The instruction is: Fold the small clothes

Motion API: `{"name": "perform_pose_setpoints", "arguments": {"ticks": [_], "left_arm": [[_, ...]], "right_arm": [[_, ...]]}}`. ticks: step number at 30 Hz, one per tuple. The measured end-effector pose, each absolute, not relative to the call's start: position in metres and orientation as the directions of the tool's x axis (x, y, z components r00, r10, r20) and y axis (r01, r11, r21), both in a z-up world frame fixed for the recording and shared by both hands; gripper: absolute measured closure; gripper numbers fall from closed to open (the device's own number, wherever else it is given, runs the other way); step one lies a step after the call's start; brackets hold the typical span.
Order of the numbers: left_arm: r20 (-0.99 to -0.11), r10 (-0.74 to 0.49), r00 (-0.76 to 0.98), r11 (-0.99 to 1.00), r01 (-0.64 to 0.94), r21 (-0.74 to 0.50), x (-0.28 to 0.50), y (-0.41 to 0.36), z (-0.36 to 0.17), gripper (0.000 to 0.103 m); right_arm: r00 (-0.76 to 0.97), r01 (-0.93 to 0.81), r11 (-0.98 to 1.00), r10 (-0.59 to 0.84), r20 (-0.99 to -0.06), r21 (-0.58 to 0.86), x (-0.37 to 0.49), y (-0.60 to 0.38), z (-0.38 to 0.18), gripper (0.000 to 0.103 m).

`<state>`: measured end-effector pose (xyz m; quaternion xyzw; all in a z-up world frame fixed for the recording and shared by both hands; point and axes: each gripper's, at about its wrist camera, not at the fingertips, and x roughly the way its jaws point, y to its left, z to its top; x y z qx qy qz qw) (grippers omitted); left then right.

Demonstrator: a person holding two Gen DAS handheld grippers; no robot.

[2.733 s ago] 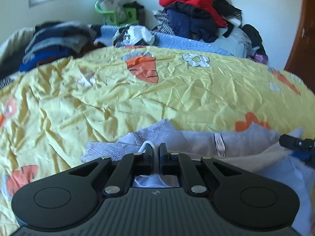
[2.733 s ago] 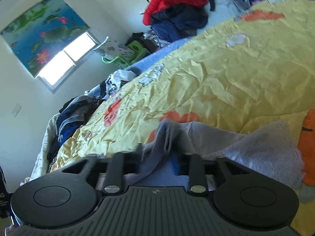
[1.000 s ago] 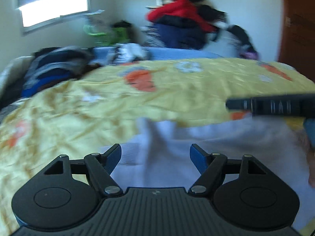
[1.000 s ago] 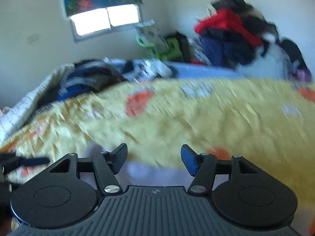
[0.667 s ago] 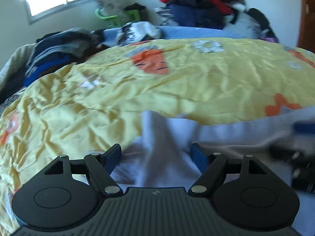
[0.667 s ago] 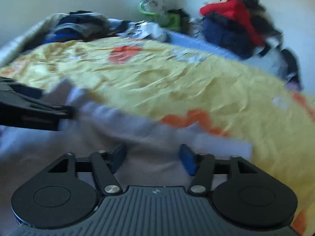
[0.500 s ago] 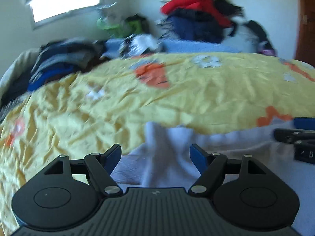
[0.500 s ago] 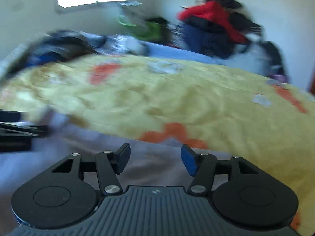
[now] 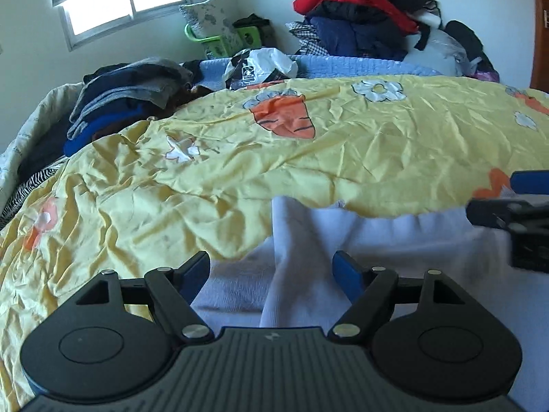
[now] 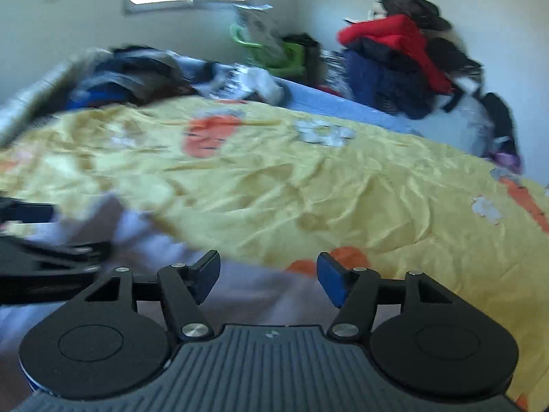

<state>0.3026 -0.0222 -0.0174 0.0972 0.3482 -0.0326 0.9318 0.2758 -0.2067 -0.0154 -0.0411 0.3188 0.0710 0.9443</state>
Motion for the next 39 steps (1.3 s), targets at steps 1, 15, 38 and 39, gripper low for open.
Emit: {"name": "perform_pose_setpoints", "arguments": {"ticks": [1, 15, 38, 39], "left_arm": [[-0.661, 0.002, 0.75, 0.98, 0.13, 0.15, 0.3, -0.02, -0.019, 0.024], [-0.666, -0.015, 0.746, 0.985, 0.126, 0.12, 0.27, -0.026, -0.019, 0.024], [-0.635, -0.061, 0.77, 0.986, 0.145, 0.082, 0.213, -0.03, -0.033, 0.022], [-0.628, -0.059, 0.776, 0.986, 0.145, 0.086, 0.211, -0.03, -0.034, 0.021]], "right_arm": [[0.777, -0.186, 0.982, 0.132, -0.616, -0.024, 0.266, -0.207, -0.016, 0.035], [0.78, -0.093, 0.995, 0.046, -0.625, -0.043, 0.223, -0.224, -0.02, 0.032], [0.776, -0.055, 0.998, 0.026, -0.63, -0.027, 0.138, -0.22, -0.04, 0.013], [0.78, -0.056, 0.998, 0.024, -0.626, -0.031, 0.137, -0.219, -0.042, 0.011]]}}
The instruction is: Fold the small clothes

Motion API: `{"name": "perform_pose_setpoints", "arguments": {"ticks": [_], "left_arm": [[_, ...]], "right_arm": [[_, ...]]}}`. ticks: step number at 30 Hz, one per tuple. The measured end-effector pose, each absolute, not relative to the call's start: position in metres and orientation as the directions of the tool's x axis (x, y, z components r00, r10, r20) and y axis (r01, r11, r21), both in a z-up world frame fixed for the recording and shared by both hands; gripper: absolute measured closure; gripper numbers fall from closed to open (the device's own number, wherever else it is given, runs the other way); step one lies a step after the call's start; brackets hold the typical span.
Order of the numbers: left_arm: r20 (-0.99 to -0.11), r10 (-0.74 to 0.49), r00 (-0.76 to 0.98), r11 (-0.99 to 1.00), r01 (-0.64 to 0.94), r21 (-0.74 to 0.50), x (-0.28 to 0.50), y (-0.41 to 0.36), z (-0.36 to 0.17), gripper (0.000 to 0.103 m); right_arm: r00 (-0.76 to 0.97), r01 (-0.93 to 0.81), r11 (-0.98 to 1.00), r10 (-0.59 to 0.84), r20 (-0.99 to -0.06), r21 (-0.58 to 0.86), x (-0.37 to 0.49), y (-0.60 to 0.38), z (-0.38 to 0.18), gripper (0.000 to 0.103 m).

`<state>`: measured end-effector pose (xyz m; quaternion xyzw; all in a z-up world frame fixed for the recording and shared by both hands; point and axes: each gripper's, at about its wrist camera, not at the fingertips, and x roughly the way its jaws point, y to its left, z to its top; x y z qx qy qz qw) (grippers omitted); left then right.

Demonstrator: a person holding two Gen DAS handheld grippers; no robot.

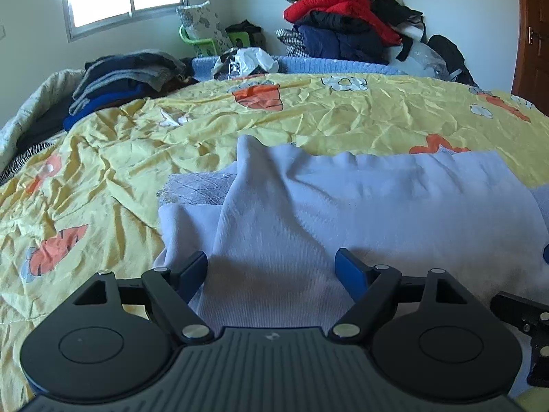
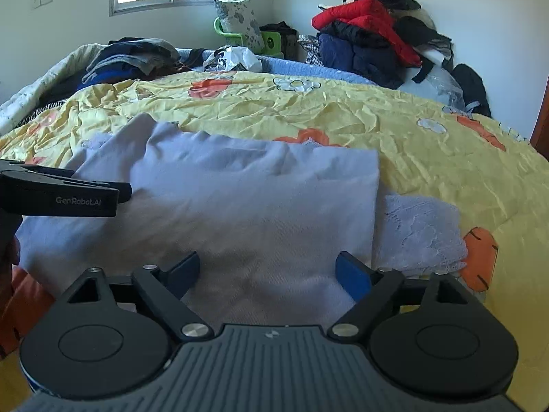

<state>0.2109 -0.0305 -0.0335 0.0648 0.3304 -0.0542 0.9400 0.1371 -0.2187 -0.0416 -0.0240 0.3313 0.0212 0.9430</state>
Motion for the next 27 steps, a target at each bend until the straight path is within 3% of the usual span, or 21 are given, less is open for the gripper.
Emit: {"name": "perform_pose_setpoints", "arguments": {"ticks": [5, 10, 18, 23, 27], "left_arm": [[-0.597, -0.057, 0.8, 0.986, 0.137, 0.09, 0.198, -0.028, -0.037, 0.019], [-0.58, -0.051, 0.813, 0.98, 0.153, 0.129, 0.18, -0.024, -0.042, 0.017], [-0.598, -0.109, 0.794, 0.983, 0.176, 0.055, 0.172, -0.002, -0.032, 0.016], [-0.555, -0.212, 0.805, 0.977, 0.186, -0.103, 0.212, 0.002, 0.002, 0.016], [-0.588, -0.192, 0.786, 0.981, 0.166, -0.098, 0.267, -0.013, 0.005, 0.016]], "right_arm": [[0.788, -0.057, 0.995, -0.004, -0.616, -0.078, 0.132, -0.207, -0.051, 0.001], [0.788, -0.061, 0.997, 0.021, -0.616, -0.044, 0.125, -0.21, -0.054, 0.001], [0.794, -0.066, 0.997, 0.035, -0.607, -0.029, 0.123, -0.212, -0.055, 0.001], [0.8, -0.064, 0.998, 0.047, -0.598, -0.008, 0.122, -0.214, -0.054, 0.001], [0.802, -0.064, 0.998, 0.049, -0.595, -0.005, 0.121, -0.214, -0.054, 0.001]]}}
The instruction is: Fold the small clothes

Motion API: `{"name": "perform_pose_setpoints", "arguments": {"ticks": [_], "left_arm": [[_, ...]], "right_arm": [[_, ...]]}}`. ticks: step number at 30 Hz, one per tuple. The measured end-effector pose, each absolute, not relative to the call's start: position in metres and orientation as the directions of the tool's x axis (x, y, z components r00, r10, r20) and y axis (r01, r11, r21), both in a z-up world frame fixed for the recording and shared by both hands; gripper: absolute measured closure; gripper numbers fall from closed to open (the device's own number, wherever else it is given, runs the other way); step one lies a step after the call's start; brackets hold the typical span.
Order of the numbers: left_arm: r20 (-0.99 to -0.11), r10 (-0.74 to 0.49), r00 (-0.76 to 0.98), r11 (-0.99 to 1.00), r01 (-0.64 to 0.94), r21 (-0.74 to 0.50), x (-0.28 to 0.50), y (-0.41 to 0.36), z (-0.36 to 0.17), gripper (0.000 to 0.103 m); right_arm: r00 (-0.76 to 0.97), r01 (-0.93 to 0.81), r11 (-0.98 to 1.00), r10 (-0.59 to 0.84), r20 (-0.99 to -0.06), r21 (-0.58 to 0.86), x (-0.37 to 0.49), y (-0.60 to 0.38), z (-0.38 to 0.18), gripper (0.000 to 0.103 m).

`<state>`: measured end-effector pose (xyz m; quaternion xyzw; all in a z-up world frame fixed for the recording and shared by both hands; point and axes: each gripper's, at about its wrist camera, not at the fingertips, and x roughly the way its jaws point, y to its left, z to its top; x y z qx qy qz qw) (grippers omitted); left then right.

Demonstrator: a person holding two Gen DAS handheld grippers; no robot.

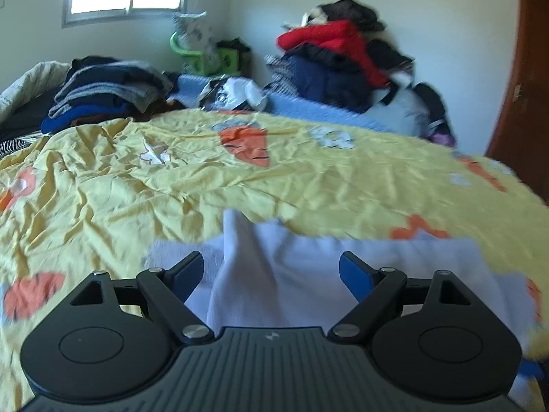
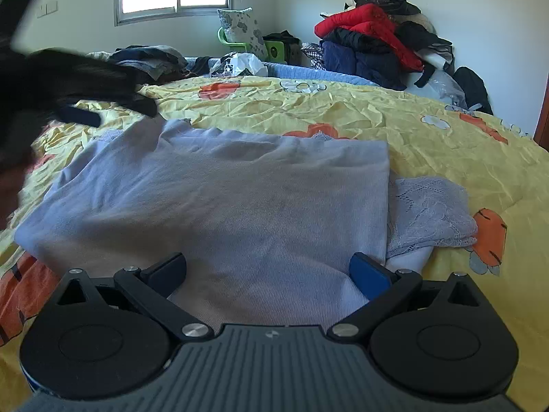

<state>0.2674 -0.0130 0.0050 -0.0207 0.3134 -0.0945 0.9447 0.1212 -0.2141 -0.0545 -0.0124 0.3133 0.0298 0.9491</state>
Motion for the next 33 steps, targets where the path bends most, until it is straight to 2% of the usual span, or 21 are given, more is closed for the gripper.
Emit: {"name": "perform_pose_setpoints", "arguments": {"ticks": [4, 11, 13, 15, 19, 28, 33], "left_arm": [[-0.658, 0.024, 0.753, 0.998, 0.024, 0.064, 0.297, -0.012, -0.018, 0.016], [-0.629, 0.038, 0.777, 0.999, -0.042, 0.009, 0.26, 0.036, -0.018, 0.016], [-0.586, 0.092, 0.805, 0.994, -0.039, 0.103, 0.253, 0.032, -0.022, 0.016], [-0.615, 0.149, 0.775, 0.98, -0.035, 0.194, 0.259, 0.028, -0.032, 0.016], [-0.622, 0.097, 0.777, 0.994, -0.047, 0.096, 0.247, 0.041, -0.027, 0.016], [-0.632, 0.044, 0.774, 0.997, 0.004, 0.074, 0.215, 0.044, -0.024, 0.016], [-0.651, 0.023, 0.759, 0.999, 0.004, 0.04, 0.214, 0.054, -0.025, 0.016]], "right_arm": [[0.804, -0.062, 0.998, 0.044, -0.593, -0.01, 0.12, -0.213, -0.055, 0.001], [0.806, -0.061, 0.998, 0.051, -0.589, 0.002, 0.12, -0.214, -0.055, 0.001], [0.806, -0.061, 0.998, 0.048, -0.589, -0.002, 0.12, -0.214, -0.055, 0.001], [0.806, -0.06, 0.998, 0.044, -0.59, -0.007, 0.12, -0.213, -0.055, 0.001], [0.806, -0.058, 0.998, 0.04, -0.591, -0.012, 0.119, -0.212, -0.055, 0.001], [0.824, -0.01, 1.0, -0.004, -0.567, -0.022, 0.11, -0.208, -0.051, 0.001], [0.832, -0.039, 0.999, 0.054, -0.552, 0.038, 0.093, -0.193, -0.044, 0.001]]}}
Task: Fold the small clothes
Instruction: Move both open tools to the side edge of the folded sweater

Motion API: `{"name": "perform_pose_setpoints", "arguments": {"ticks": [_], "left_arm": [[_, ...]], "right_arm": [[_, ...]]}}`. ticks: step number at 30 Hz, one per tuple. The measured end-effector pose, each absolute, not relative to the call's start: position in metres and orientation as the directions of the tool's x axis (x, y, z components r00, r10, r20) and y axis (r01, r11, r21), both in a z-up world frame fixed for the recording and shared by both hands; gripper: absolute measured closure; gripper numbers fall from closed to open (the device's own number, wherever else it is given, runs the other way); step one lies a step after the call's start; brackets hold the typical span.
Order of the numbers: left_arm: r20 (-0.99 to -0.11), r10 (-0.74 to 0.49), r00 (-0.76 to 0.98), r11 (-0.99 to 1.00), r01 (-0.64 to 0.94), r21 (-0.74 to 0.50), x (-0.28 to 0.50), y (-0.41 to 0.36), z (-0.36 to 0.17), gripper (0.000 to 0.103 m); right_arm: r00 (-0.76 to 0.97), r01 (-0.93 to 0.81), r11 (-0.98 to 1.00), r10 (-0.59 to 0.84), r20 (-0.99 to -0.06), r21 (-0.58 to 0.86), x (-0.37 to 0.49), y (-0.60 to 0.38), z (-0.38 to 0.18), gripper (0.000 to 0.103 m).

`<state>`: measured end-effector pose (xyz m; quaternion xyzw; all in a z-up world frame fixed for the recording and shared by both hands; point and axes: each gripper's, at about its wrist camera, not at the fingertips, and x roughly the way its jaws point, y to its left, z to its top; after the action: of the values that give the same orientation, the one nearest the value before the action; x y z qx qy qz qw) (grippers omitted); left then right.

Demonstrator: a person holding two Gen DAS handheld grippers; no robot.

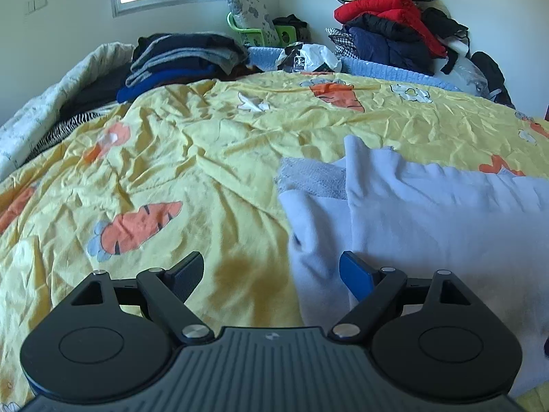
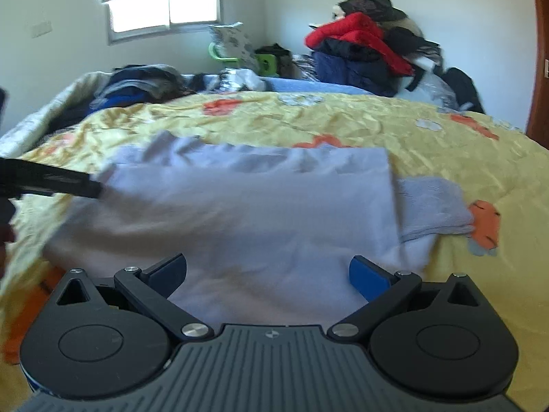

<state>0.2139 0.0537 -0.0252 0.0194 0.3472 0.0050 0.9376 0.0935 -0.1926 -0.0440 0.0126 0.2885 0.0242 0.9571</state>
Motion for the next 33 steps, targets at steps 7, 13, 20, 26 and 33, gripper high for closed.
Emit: {"name": "perform_pose_setpoints", "arguments": {"ticks": [7, 13, 20, 26, 33], "left_arm": [[-0.667, -0.011, 0.745, 1.0, 0.008, -0.007, 0.213, 0.063, -0.025, 0.016], [-0.679, -0.185, 0.71, 0.978, 0.065, -0.198, 0.222, 0.089, -0.016, 0.016], [-0.692, -0.43, 0.579, 0.883, 0.112, -0.455, 0.257, 0.116, -0.022, 0.011], [-0.69, -0.515, 0.508, 0.846, 0.172, -0.505, 0.282, 0.109, -0.029, 0.01], [-0.618, -0.653, 0.438, 0.745, 0.228, -0.626, 0.31, 0.097, -0.036, 0.001]], "right_arm": [[0.822, -0.099, 0.995, 0.095, -0.562, 0.023, 0.083, -0.164, -0.04, 0.001], [0.823, -0.133, 0.989, 0.076, -0.563, -0.06, 0.075, -0.14, -0.035, 0.001], [0.821, -0.222, 0.957, 0.079, -0.566, -0.189, 0.068, -0.1, -0.04, 0.001], [0.832, -0.235, 0.921, 0.025, -0.554, -0.312, 0.069, -0.069, -0.049, 0.002], [0.838, -0.219, 0.921, 0.008, -0.545, -0.322, 0.085, -0.048, -0.052, 0.003]]}}
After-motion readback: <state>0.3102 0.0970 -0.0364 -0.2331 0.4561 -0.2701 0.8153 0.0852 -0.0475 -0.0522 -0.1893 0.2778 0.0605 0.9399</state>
